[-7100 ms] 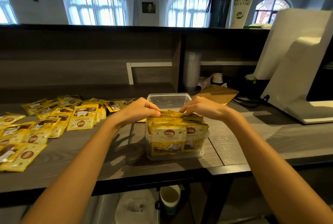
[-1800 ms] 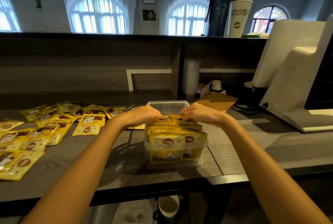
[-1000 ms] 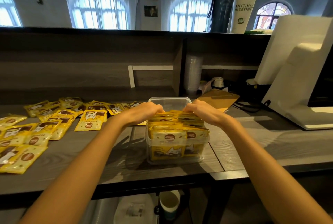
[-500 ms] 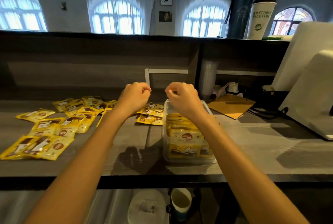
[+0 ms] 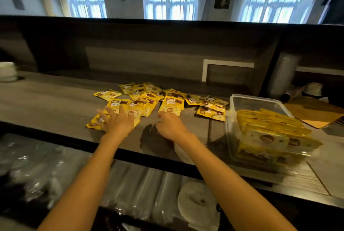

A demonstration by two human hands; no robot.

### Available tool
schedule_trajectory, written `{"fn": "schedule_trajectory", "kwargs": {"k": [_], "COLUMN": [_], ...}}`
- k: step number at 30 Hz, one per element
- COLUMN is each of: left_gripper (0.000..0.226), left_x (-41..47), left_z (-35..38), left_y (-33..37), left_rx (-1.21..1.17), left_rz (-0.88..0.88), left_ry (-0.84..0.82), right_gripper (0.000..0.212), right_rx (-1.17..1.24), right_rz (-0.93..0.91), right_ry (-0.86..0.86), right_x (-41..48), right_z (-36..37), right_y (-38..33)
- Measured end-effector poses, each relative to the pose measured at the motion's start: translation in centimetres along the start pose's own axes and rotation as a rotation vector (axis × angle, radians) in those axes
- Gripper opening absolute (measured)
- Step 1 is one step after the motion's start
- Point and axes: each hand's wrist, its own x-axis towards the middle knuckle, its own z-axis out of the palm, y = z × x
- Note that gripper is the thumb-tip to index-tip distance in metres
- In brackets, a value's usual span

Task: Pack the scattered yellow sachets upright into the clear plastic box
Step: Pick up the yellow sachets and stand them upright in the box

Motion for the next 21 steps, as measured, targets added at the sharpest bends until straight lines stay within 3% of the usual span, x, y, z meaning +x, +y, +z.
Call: {"fn": "schedule_trajectory", "kwargs": {"k": [4, 8, 16, 21], "left_gripper": [0.068, 0.059, 0.047, 0.046], "left_x": [1.7, 2.4, -0.1, -2.1], "left_z": [0.9, 1.5, 3.8, 5.0], "left_y": [-1.3, -0.4, 4.7, 9.0], "left_rx": [0.042, 0.099, 0.049, -0.01], "left_rz": [-0.067, 0.027, 0.219, 0.29], "left_ry": [-0.069, -0.087, -0.237, -0.277], "right_gripper": [0.04, 0.047, 0.024, 0.042], "right_rx": [-0.012, -0.025, -0.023, 0.016], "right_rz": [-0.034, -0.057, 0.155, 0.291], "right_ry": [0.01, 0.0, 0.074, 0.119], "right_x": [1.3, 2.0, 0.7, -1.2], "right_z": [1.1, 1.1, -0.9, -3.0], "right_y": [-0.2, 0.3, 4.0, 6.2]}}
